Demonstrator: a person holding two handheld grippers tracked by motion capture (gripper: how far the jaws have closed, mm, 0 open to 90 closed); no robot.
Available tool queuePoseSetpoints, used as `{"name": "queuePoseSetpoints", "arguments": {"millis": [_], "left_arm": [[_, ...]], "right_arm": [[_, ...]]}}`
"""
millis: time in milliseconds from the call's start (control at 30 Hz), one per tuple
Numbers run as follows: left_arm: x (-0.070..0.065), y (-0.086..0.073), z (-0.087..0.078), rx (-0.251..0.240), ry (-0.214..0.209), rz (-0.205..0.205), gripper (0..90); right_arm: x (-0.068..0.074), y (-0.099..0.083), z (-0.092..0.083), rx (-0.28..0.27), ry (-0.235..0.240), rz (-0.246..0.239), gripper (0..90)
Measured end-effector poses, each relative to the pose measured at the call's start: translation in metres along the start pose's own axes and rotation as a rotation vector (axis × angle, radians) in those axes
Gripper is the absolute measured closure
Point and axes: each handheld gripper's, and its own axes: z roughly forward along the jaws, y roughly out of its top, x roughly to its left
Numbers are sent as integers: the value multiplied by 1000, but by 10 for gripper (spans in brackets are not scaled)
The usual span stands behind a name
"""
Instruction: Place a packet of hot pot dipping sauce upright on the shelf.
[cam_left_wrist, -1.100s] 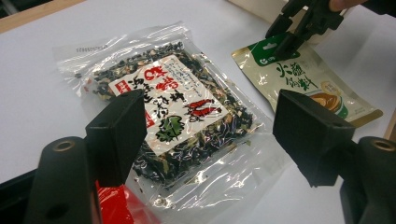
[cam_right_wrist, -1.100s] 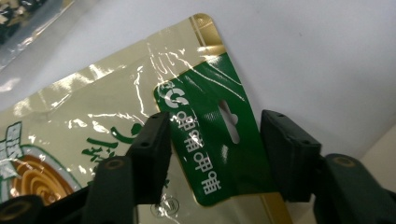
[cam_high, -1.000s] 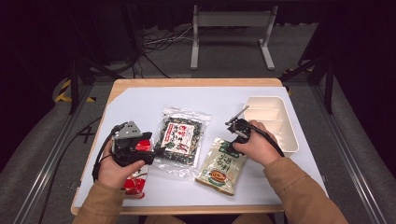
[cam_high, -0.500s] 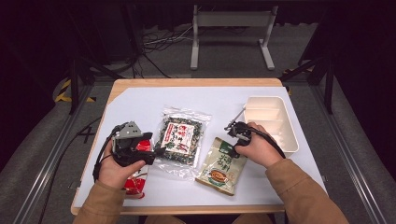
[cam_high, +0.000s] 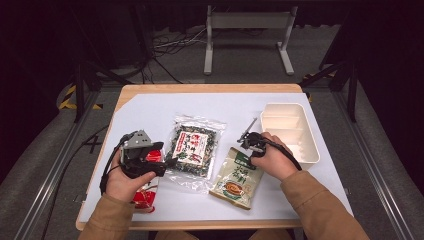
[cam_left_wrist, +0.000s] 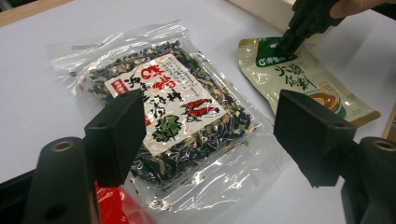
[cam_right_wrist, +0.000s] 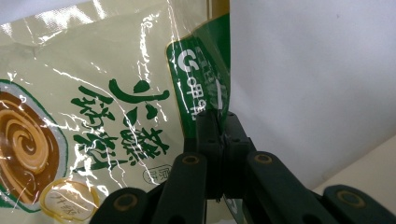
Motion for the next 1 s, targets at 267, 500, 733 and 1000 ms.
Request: {"name": "queuePoseSetpoints", "arguments": {"millis": [267,500,733,1000], "left_arm": [[0,0,0,0,-2,-8,257],[1,0,0,-6,-6,-7,256],[-1,1,2,0,-18,-12,254],[-2,1,4,9,-18,-6,252]], "right_arm": [[-1,-4,-11,-50,28,22,898],[3,-9,-44,-104,74,36,900],[13,-12,-68,-146,87,-8,900],[28,-13,-89,-176,90,-51,900]]}}
